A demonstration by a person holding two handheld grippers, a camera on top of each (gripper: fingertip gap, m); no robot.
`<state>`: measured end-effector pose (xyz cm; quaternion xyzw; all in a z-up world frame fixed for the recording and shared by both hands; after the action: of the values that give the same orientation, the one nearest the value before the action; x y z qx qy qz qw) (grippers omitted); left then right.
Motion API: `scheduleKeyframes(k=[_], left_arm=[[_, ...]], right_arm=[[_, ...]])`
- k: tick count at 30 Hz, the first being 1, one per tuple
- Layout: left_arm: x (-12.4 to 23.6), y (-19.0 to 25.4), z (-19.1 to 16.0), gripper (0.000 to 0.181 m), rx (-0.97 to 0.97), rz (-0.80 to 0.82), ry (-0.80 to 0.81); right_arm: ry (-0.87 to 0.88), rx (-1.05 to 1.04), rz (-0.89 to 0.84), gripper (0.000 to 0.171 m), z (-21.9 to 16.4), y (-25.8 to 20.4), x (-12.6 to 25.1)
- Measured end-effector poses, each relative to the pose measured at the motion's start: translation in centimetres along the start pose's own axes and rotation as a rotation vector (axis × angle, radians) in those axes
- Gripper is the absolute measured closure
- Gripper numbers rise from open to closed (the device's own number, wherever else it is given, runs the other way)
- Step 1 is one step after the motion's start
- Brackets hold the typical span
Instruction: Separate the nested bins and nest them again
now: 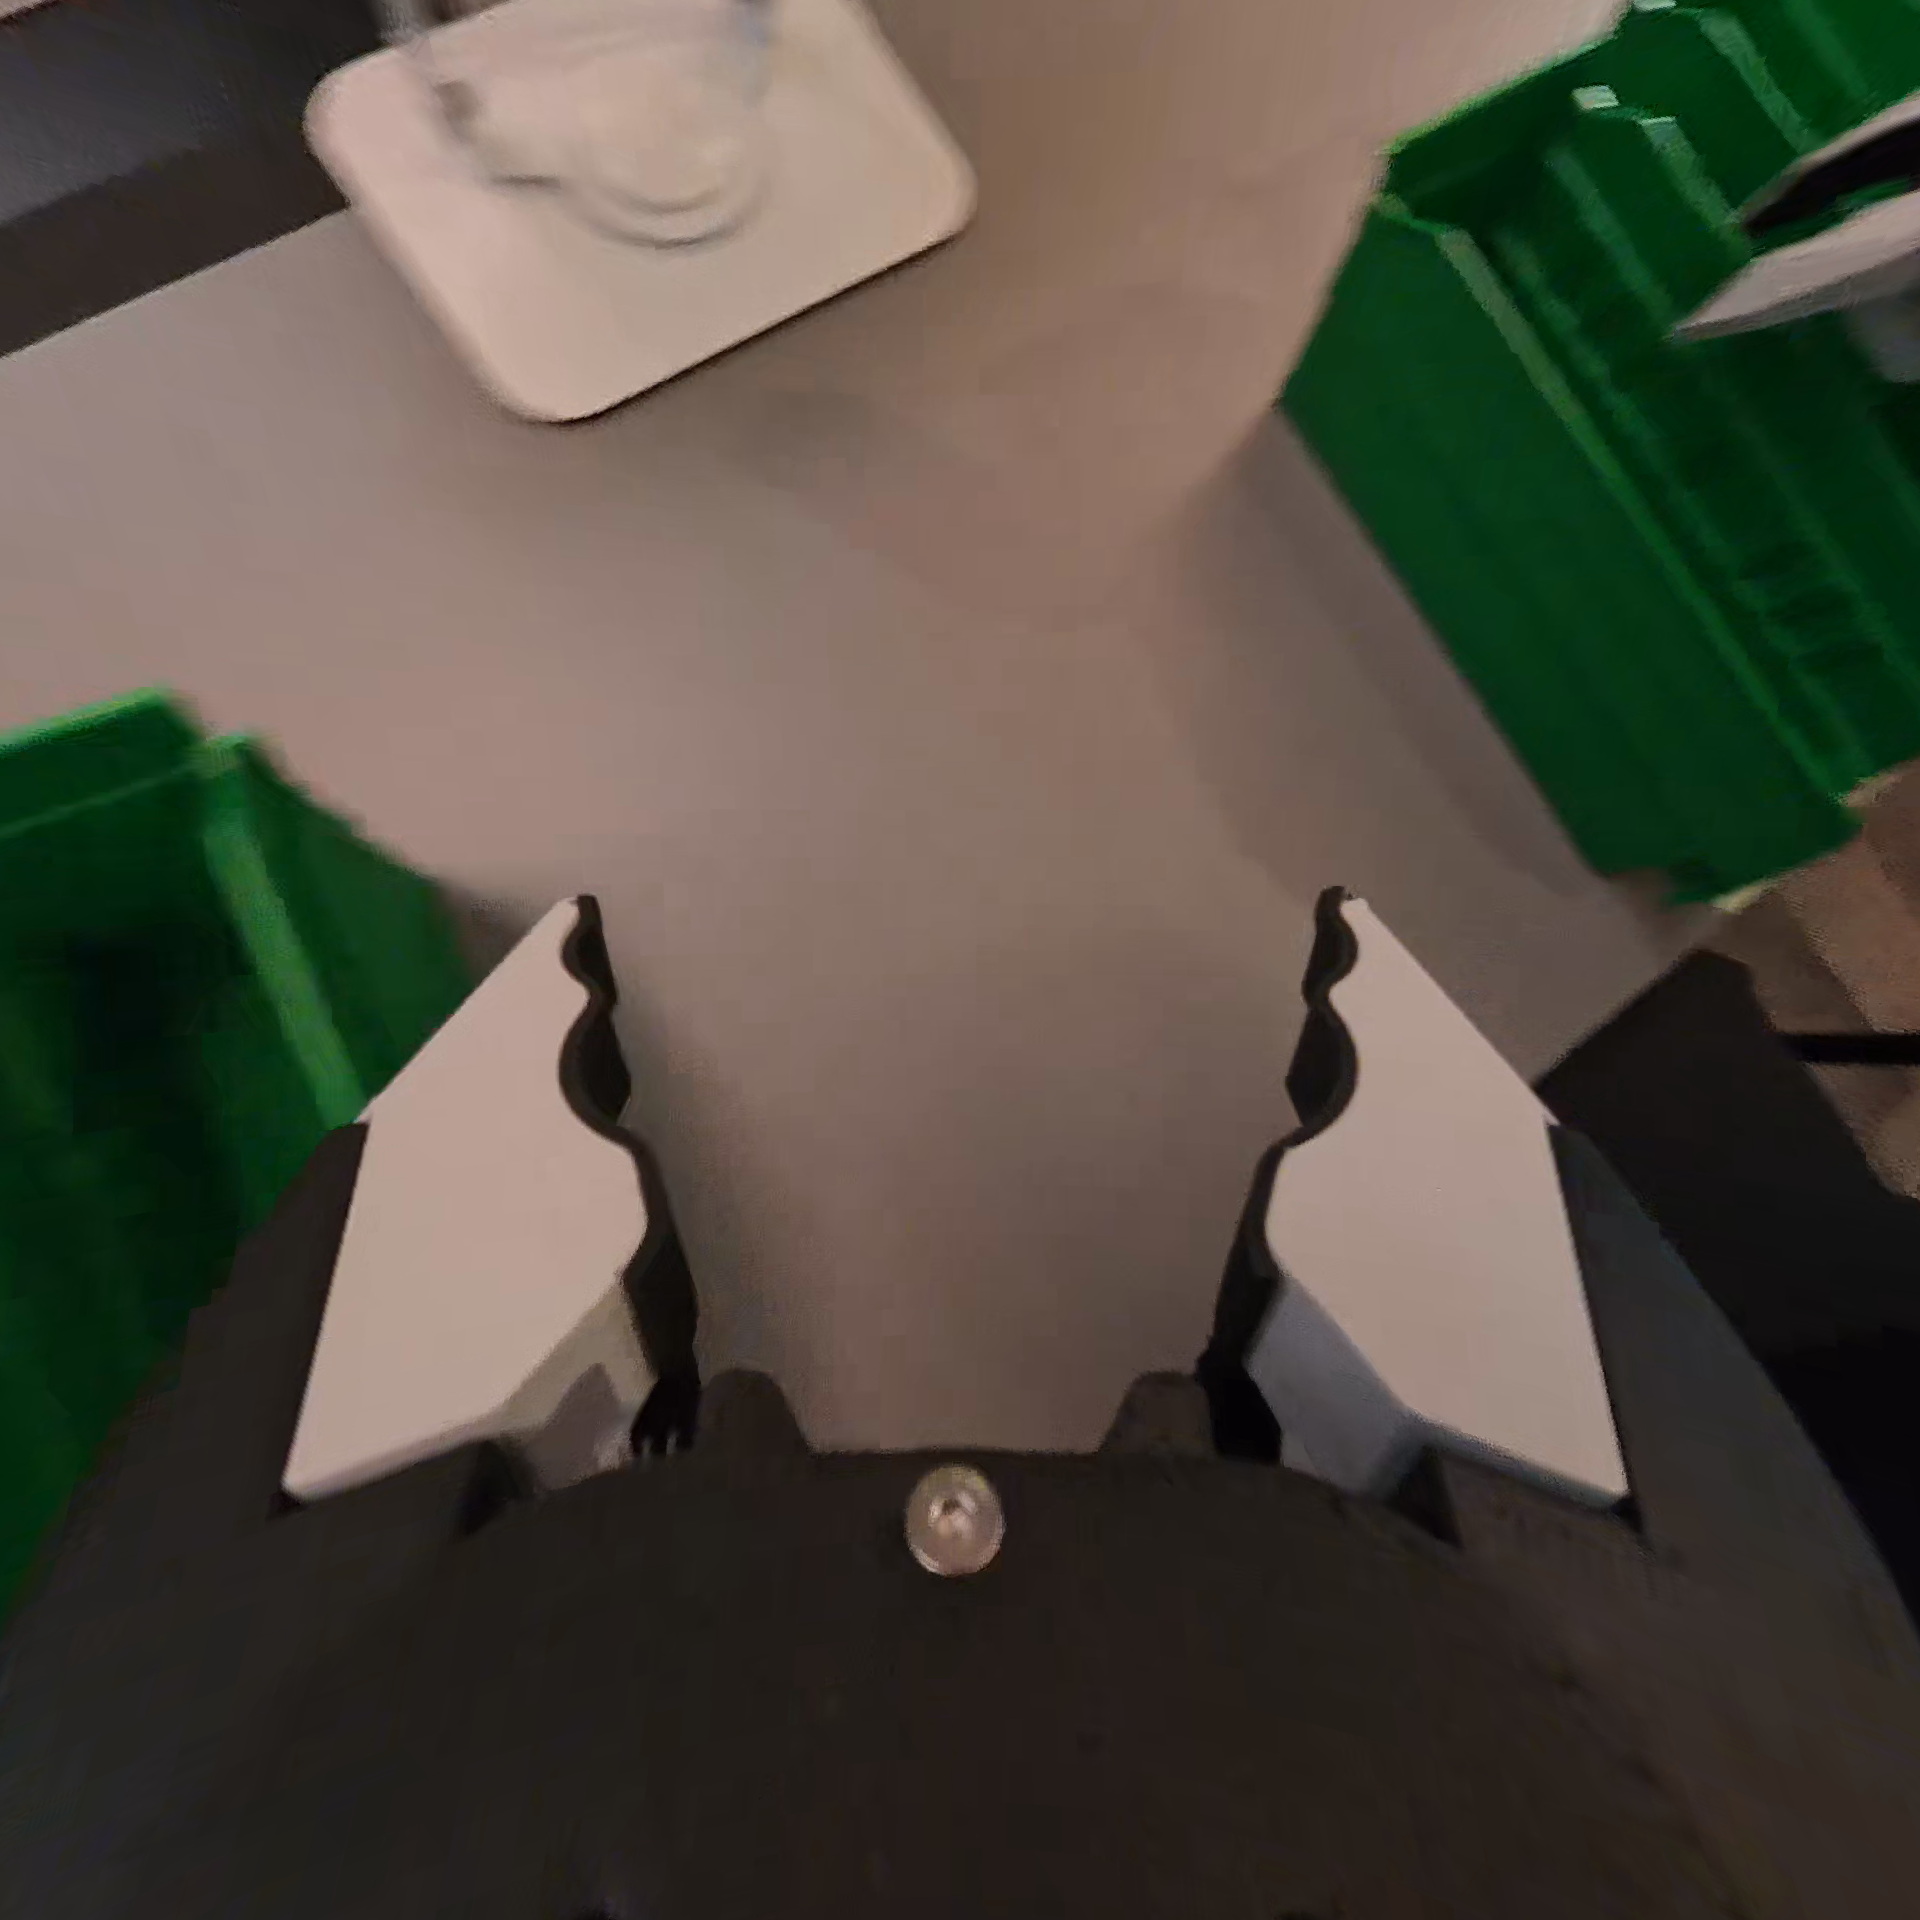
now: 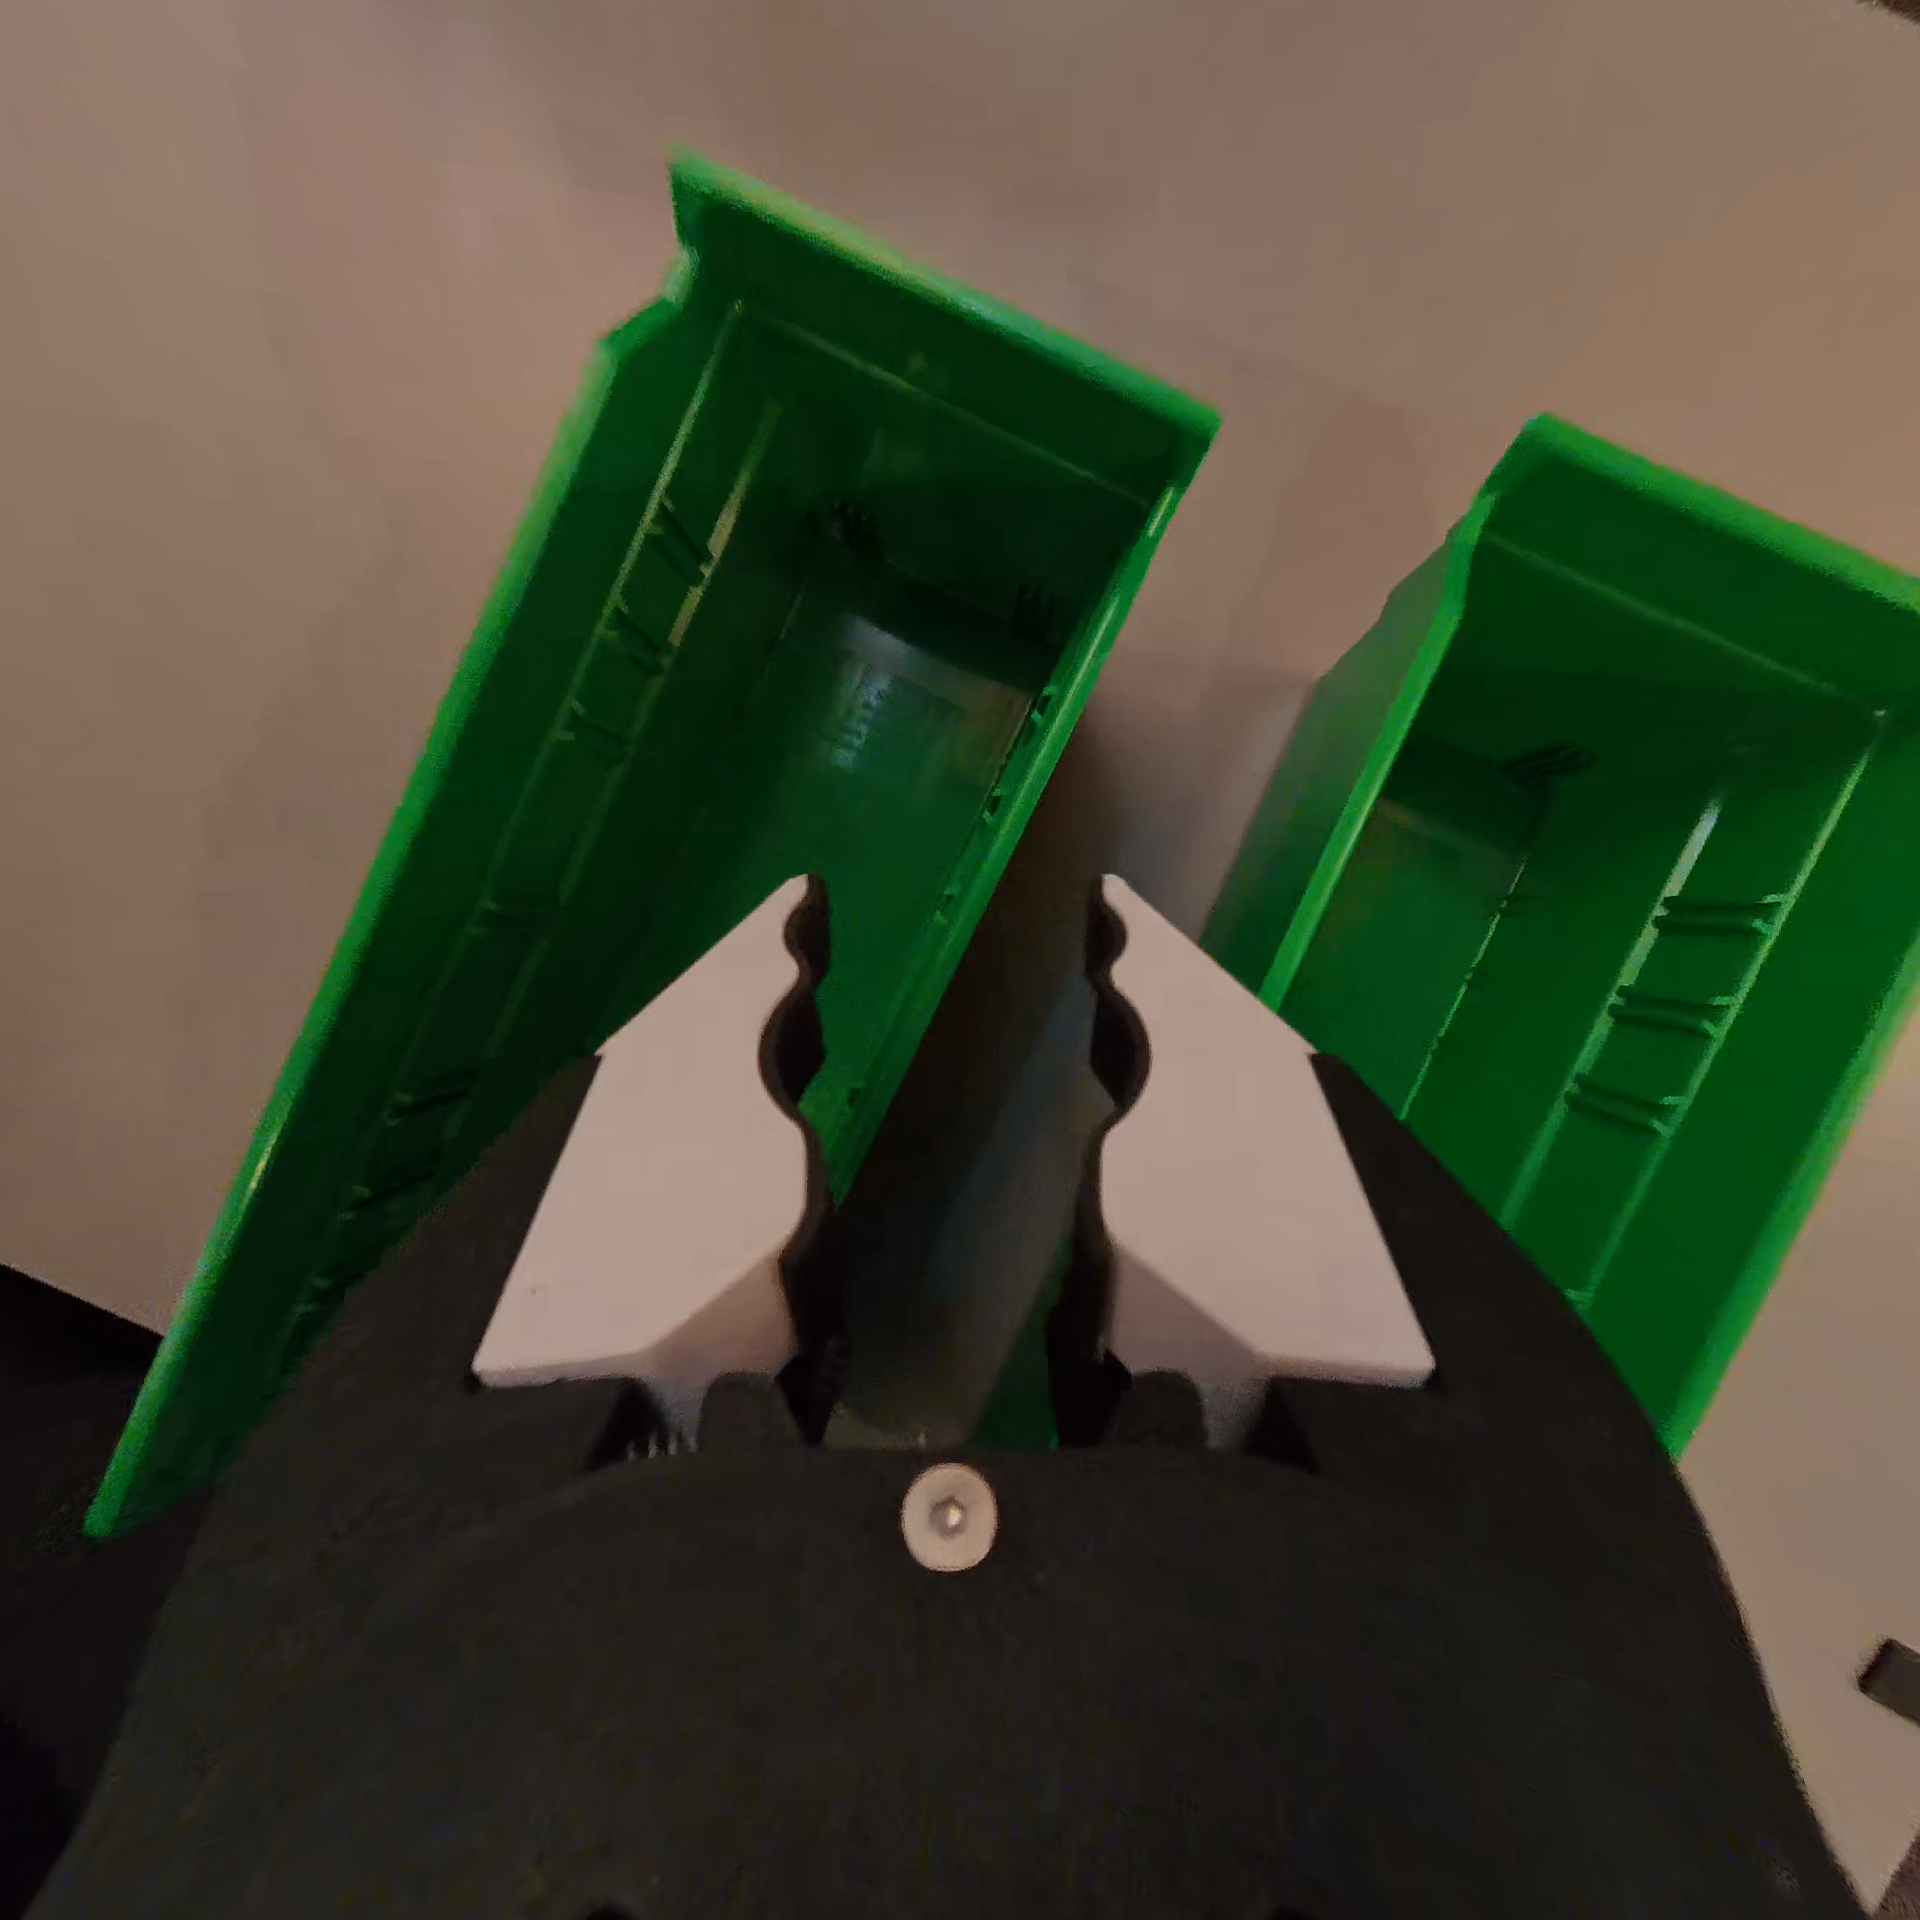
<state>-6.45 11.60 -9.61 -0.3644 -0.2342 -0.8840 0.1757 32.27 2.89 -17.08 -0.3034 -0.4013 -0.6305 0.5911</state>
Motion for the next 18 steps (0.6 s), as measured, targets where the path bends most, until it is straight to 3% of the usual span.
scheduleKeyframes(k=[1,5,8,12,18], left_arm=[[1.3,-1.7,-0.5,0.049,0.023,0.048,-0.004],[5.9,-7.7,-3.5,0.04,0.117,0.233,-0.05],[6.8,-10.8,-7.1,0.031,0.237,0.262,-0.135],[6.0,-12.9,-10.7,0.037,0.326,0.235,-0.229],[6.1,-14.2,-11.5,0.064,0.343,0.265,-0.243]], right_arm=[[0.023,0.0,-0.004,0.119,0.3,0.0,0.5],[0.108,0.024,-0.022,0.118,1.0,-0.6,2.6],[0.175,0.044,-0.013,0.122,1.4,-1.5,4.0],[0.202,0.083,0.005,0.128,1.0,-2.6,4.1],[0.172,0.097,0.049,0.13,0.2,-3.6,3.0]])
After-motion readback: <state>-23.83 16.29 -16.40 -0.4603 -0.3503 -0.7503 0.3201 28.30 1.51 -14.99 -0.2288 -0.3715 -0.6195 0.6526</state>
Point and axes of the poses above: each gripper's, where its closed fingertips meet, x back along the fingers, z out of its top, y = z × x across the jaws, the point moved 3 cm from there along x, back along the fingers, and after that the axes turned 11 degrees about -z, right-handed, at the moved point
